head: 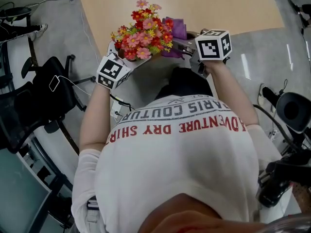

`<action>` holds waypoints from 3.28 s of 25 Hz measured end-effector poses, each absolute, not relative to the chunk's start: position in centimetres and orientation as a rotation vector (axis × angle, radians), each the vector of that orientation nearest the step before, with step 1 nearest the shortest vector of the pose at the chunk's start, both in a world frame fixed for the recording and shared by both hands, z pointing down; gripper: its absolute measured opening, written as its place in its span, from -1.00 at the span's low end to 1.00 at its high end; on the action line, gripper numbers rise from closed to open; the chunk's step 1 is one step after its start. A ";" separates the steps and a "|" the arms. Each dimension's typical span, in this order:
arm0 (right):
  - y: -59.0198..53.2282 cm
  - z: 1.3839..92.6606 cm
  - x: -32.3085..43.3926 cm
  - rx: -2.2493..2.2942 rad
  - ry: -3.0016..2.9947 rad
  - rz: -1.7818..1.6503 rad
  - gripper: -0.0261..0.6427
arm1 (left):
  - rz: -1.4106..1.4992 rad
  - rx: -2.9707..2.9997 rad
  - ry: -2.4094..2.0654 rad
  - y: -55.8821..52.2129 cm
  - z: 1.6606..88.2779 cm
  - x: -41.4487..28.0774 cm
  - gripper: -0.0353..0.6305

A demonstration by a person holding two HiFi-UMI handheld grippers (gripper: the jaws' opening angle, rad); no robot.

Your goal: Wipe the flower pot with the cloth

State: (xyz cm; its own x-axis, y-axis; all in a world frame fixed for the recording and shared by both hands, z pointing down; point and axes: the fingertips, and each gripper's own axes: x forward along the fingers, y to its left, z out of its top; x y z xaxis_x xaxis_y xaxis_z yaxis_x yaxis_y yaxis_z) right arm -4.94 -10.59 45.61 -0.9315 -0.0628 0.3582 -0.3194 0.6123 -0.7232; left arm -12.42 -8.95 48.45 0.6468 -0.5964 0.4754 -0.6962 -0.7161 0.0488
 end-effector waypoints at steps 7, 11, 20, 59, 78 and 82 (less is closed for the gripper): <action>-10.7 46.4 -6.9 0.257 -2.525 1.183 -0.77 | 0.635 2.632 -1.054 -9.0 48.6 -12.5 0.63; -11.2 46.9 -7.0 0.249 -2.513 1.124 -0.77 | 0.630 2.633 -1.054 -9.1 48.5 -12.4 0.63; -11.6 50.7 -7.2 0.310 -2.340 0.968 -0.77 | 0.646 2.631 -1.049 -9.0 48.1 -12.7 0.63; -11.8 49.7 -1.0 0.575 -2.430 1.079 -0.77 | 0.544 1.883 -1.875 -9.2 50.6 -11.9 0.63; -12.0 47.3 -2.4 0.448 -2.495 1.154 -0.76 | 0.668 2.470 -1.233 -7.4 49.7 -11.5 0.48; -12.0 46.9 -3.3 0.406 -2.506 1.136 -0.76 | 0.746 2.567 -1.039 -6.8 49.8 -12.2 0.48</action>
